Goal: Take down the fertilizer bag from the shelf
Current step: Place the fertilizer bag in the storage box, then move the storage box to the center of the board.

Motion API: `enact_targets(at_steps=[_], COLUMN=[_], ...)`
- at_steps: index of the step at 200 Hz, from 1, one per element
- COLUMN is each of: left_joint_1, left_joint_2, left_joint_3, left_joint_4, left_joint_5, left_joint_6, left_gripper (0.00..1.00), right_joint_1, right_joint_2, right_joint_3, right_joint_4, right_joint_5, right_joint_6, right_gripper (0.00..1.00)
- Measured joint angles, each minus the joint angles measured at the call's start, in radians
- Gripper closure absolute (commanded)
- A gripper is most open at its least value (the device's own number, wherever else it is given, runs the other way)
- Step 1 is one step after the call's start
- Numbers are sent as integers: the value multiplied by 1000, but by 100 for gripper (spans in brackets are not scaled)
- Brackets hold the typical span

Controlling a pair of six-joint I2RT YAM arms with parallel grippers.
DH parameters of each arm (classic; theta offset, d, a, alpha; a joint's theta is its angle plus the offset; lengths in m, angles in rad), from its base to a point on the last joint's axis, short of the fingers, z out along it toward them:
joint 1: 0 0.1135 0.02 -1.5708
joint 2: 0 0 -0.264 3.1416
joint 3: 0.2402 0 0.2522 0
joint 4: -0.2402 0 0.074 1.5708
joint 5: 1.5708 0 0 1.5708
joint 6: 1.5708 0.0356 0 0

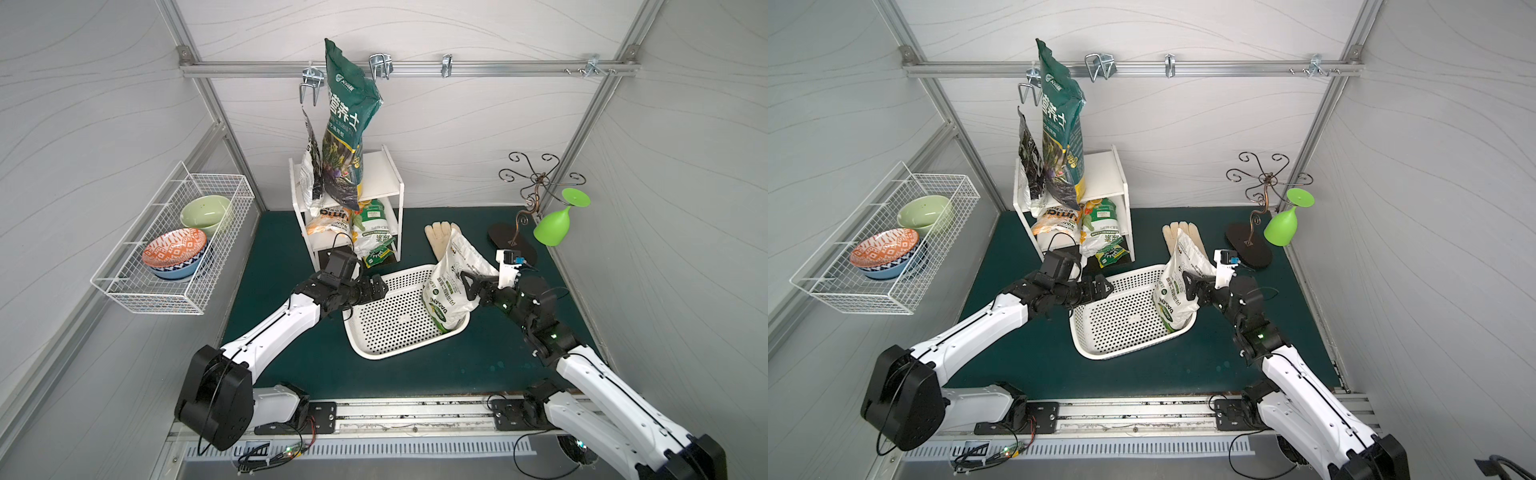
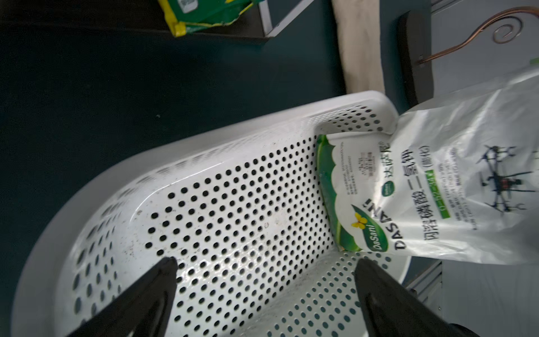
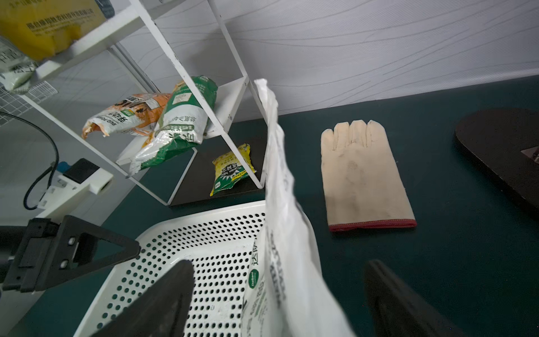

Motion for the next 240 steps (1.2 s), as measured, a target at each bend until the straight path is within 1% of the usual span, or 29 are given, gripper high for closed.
enact_targets(at_steps=[20,42,62,85,106,124,147,158,189,197,201,213,220,237,240], left_joint_1=[0,16,69,121,126,127,129,129,129,130,130,131,135,142,142], left_joint_2=[-20,-87,-169,-237,-253,-259,-264,-262,-217,-192,-180,-137,-115,-64,-60], left_joint_3=[67,69,14,-89,-173,-211,-218,-218,-218,-218,-218,-217,-217,-213,-211], left_joint_4=[-7,-35,-57,-105,-160,-206,-253,-262,-256,-241,-236,-224,-223,-213,-205], left_joint_5=[0,-6,10,10,13,14,9,6,27,45,55,76,88,129,135], left_joint_6=[5,2,-16,-33,-48,-58,-62,-62,-56,-66,-56,-61,-66,-67,-69], left_gripper=[1,1,1,1,1,2,7,14,49,52,58,79,87,91,94], right_joint_1=[-5,-6,-6,-6,-6,-6,-6,-6,-6,-6,-6,-6,-6,-6,-6], right_joint_2=[23,79,166,238,268,271,254,239,194,187,184,181,180,180,180], right_joint_3=[114,268,449,606,688,727,743,743,723,718,716,715,715,715,715], right_joint_4=[-76,-206,-354,-482,-567,-619,-644,-650,-652,-651,-652,-653,-653,-654,-654], right_joint_5=[-18,-18,-9,-1,5,9,17,19,24,25,26,31,35,43,45], right_joint_6=[-24,-61,-109,-152,-178,-193,-200,-200,-196,-195,-195,-195,-195,-195,-195], right_gripper=[1,1,1,1,2,3,3,3,3,3,3,3,3,3,3])
